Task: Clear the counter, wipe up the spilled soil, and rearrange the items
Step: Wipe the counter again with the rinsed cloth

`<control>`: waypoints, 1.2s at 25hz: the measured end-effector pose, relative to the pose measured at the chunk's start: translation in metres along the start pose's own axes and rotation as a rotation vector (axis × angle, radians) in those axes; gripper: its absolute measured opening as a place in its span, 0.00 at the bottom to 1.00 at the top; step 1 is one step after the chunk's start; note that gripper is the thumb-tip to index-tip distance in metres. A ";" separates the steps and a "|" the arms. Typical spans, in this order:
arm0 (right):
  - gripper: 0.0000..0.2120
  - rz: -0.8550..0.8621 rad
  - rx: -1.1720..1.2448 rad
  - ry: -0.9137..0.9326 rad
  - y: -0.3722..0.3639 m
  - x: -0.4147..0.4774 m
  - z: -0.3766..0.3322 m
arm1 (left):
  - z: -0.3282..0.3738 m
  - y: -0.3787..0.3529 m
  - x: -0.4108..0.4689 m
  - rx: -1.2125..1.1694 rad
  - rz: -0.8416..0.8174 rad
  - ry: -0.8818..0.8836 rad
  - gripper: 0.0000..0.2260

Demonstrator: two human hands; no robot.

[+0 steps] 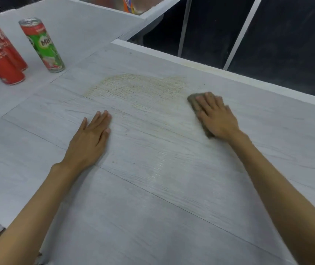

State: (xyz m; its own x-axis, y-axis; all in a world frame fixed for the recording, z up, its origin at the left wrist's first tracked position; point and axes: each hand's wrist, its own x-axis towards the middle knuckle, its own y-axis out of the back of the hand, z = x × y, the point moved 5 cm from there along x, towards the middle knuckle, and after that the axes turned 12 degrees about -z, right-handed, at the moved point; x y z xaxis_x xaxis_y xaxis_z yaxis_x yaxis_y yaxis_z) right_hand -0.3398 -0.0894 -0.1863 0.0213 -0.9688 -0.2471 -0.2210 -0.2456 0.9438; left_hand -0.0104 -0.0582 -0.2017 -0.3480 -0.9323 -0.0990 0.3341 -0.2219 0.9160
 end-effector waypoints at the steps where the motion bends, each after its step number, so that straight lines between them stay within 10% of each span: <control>1: 0.25 0.005 0.018 -0.064 0.000 0.020 -0.016 | 0.000 0.000 0.000 0.003 -0.001 0.007 0.21; 8: 0.28 -0.052 -0.081 0.597 -0.057 -0.068 -0.130 | -0.017 0.009 0.017 0.001 -0.005 0.027 0.21; 15: 0.25 0.108 0.026 -0.189 0.030 0.121 0.019 | -0.031 0.012 0.028 -0.011 0.064 0.055 0.21; 20: 0.24 0.041 -0.208 0.314 -0.014 0.102 -0.141 | -0.034 0.012 0.030 -0.002 0.079 0.065 0.26; 23: 0.26 -0.043 -0.097 0.532 -0.025 0.040 -0.109 | -0.035 0.012 0.030 -0.002 0.065 0.066 0.27; 27: 0.27 0.007 -0.041 -0.009 0.027 0.108 0.019 | -0.034 0.011 0.030 0.020 0.069 0.070 0.27; 30: 0.26 0.069 0.032 -0.137 0.033 0.154 -0.031 | -0.033 0.010 0.030 0.018 0.084 0.068 0.26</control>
State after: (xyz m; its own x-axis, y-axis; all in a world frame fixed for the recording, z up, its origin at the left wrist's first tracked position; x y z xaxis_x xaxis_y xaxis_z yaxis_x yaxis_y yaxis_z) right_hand -0.3138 -0.2480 -0.1864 -0.1274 -0.9690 -0.2116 -0.2481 -0.1754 0.9527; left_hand 0.0113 -0.0978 -0.2079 -0.2590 -0.9648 -0.0466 0.3439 -0.1372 0.9289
